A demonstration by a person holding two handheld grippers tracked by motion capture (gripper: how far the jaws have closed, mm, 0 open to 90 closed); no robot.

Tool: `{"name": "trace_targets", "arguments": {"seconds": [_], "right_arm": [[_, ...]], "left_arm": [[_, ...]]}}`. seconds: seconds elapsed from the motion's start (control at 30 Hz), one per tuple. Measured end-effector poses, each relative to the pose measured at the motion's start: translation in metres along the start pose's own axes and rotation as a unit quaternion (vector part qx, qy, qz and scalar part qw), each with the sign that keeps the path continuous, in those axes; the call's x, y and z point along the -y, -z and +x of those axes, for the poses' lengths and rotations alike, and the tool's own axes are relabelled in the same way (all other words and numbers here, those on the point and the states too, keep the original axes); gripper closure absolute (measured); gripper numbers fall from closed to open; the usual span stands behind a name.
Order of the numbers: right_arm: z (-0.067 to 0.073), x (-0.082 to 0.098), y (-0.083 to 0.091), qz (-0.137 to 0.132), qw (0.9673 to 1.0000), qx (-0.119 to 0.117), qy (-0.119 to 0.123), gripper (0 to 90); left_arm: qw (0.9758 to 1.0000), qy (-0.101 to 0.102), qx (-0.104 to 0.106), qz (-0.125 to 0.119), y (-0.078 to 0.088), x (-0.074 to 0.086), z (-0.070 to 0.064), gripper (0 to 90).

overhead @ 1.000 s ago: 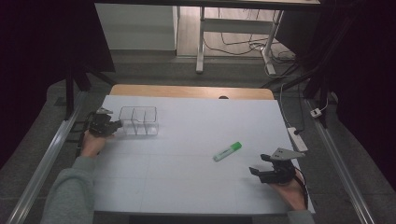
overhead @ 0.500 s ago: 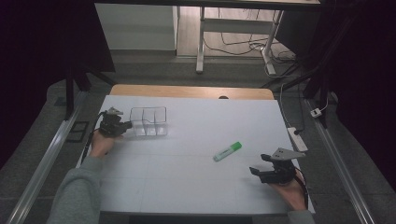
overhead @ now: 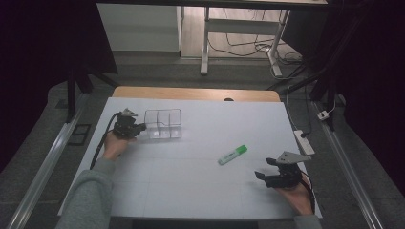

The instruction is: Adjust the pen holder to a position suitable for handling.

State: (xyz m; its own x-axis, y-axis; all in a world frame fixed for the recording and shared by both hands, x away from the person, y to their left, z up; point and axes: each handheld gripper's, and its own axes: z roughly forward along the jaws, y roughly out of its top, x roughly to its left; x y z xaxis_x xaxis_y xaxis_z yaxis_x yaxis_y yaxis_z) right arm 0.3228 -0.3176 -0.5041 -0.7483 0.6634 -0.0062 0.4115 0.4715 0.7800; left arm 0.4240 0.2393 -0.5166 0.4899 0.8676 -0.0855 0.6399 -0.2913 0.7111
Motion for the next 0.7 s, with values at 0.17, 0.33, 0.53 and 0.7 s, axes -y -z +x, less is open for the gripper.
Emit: {"name": "trace_targets", "arguments": {"seconds": [0.17,0.33,0.53,0.7], "right_arm": [[0.0,0.0,0.0,0.001,1.0,0.0,0.0,24.1],[0.0,0.0,0.0,0.002,1.0,-0.001,0.0,24.1],[0.0,0.0,-0.001,0.004,1.0,-0.001,0.001,24.1],[0.0,0.0,-0.001,0.004,1.0,-0.002,0.0,24.1]], "left_arm": [[0.9999,-0.008,0.009,0.004,-0.007,-0.007,-0.011,89.0],[0.9998,-0.013,0.014,0.003,-0.012,-0.012,-0.019,89.0],[0.9997,-0.015,0.02,0.005,-0.017,-0.017,-0.026,89.0],[0.9993,-0.026,0.027,0.005,-0.026,-0.027,-0.04,89.0]]}}
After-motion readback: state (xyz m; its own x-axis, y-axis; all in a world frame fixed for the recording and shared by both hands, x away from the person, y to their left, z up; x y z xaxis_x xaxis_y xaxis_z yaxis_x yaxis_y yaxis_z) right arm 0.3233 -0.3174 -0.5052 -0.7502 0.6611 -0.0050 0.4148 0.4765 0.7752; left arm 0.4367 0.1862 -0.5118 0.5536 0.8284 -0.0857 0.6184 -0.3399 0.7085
